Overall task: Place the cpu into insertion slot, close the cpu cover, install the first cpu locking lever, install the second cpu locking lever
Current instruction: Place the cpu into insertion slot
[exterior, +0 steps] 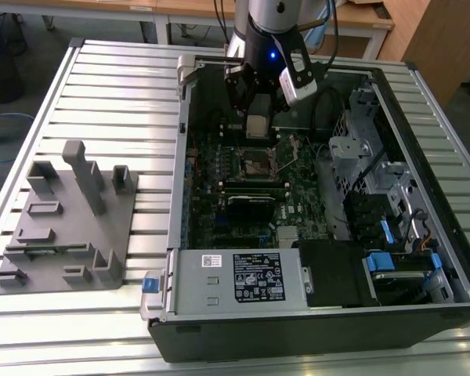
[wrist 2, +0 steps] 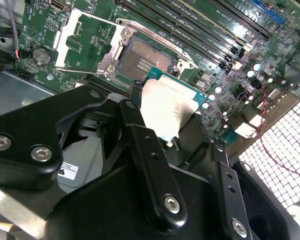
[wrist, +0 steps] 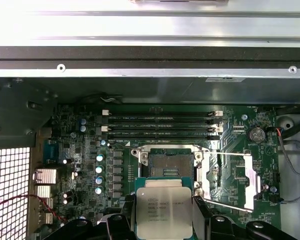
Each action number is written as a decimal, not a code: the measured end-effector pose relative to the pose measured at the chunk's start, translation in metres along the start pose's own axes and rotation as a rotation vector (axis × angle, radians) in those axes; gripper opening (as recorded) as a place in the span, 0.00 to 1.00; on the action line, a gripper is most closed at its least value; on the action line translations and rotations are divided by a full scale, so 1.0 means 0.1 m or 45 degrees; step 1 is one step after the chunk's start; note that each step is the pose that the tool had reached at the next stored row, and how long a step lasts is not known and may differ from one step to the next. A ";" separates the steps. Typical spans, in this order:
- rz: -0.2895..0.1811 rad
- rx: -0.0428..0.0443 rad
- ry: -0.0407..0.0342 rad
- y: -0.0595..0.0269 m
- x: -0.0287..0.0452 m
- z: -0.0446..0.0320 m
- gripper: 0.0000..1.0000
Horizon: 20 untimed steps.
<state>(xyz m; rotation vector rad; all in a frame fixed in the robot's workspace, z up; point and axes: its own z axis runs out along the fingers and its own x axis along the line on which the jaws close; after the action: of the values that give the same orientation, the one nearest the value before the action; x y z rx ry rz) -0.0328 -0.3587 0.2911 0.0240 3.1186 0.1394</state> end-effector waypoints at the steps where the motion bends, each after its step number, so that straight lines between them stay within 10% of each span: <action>1: 0.000 0.000 0.0000 -0.001 0.000 0.003 0.54; 20: 0.000 0.000 0.0001 -0.003 0.001 0.028 0.54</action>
<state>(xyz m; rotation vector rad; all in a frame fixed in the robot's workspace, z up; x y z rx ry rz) -0.0328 -0.3588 0.2882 0.0239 3.1187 0.1393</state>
